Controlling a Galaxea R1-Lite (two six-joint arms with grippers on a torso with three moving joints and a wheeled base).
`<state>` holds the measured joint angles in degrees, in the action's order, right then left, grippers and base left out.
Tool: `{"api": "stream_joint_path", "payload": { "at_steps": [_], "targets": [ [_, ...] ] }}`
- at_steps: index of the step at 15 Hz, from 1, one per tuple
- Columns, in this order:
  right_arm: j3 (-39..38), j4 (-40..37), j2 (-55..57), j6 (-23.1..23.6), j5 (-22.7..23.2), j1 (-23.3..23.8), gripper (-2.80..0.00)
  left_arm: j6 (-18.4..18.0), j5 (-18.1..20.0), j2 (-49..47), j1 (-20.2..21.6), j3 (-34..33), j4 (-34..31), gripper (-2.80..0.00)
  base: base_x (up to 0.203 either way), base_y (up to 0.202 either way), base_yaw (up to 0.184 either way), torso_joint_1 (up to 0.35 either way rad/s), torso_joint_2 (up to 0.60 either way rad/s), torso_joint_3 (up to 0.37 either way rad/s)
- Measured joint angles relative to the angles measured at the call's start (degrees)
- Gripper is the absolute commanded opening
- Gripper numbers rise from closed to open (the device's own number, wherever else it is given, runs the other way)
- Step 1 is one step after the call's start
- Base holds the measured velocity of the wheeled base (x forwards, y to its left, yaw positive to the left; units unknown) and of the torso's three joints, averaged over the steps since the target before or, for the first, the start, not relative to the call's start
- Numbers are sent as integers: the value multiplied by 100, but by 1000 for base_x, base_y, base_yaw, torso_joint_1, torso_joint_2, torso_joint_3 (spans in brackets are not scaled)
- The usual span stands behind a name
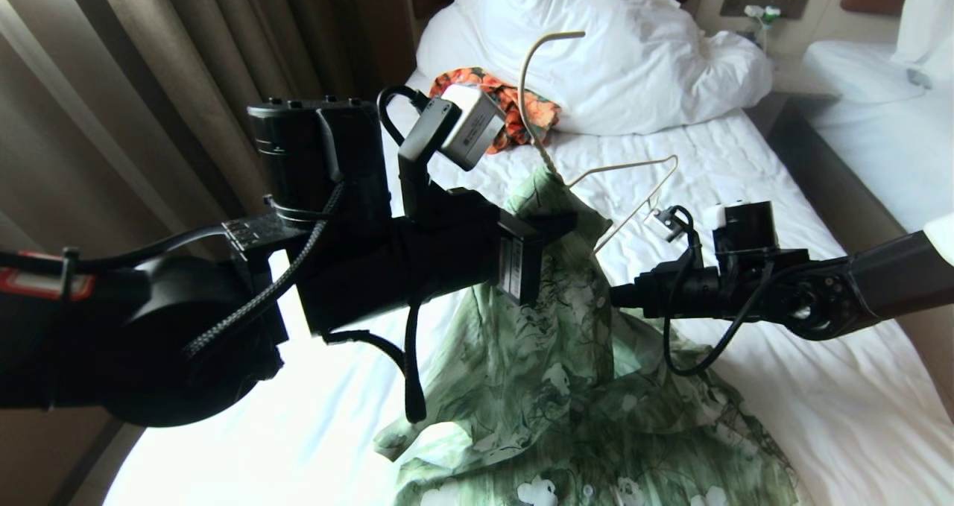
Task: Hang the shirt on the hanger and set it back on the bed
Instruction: Hook the other side of the shirt onto the hanger
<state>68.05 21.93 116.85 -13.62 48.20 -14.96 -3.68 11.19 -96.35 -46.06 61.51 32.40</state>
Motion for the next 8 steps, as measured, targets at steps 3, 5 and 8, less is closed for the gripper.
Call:
{"api": "stream_joint_path", "payload": {
  "at_steps": [3,5,8],
  "targets": [
    [37,36,18,-124,3,0,-280,-6,-17,63,0,11,-16,-280,0,0,0,0,0,0],
    [59,78,13,-424,39,-4,-280,-11,-73,118,0,57,-35,-280,0,0,0,0,0,0],
    [61,85,-79,-925,41,84,-280,16,-166,190,33,-74,-18,-280,0,0,0,0,0,0]
  ]
}}
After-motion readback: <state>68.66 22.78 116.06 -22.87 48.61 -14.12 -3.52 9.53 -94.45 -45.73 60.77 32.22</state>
